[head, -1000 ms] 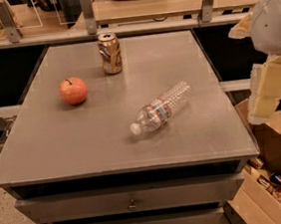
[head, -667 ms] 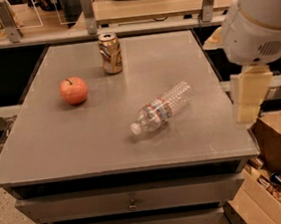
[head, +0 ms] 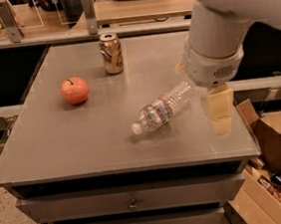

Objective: Move water bottle near orange can

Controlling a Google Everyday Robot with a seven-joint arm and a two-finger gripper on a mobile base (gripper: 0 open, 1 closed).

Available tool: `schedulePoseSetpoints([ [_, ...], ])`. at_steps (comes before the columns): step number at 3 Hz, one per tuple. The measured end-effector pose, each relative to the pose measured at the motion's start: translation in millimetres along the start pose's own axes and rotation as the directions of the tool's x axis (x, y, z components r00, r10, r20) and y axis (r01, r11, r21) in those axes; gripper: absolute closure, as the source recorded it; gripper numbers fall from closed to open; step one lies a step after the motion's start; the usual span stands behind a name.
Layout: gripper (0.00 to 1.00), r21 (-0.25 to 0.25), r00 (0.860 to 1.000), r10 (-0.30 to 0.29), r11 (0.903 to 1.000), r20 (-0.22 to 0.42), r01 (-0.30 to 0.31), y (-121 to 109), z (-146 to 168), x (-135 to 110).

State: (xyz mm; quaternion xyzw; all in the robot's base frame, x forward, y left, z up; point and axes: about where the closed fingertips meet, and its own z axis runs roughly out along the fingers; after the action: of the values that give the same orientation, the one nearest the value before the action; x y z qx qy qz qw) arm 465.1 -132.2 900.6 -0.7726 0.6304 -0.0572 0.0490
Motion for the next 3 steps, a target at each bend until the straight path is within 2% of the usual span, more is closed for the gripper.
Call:
schedulePoseSetpoints([
  [2,0.0,-0.039,0.999,-0.033,0.9987,0.014,0.033,-30,47,-23],
  [3,0.0,-0.061,0.998,-0.034,0.9975,0.055,0.037,-43,61,-35],
])
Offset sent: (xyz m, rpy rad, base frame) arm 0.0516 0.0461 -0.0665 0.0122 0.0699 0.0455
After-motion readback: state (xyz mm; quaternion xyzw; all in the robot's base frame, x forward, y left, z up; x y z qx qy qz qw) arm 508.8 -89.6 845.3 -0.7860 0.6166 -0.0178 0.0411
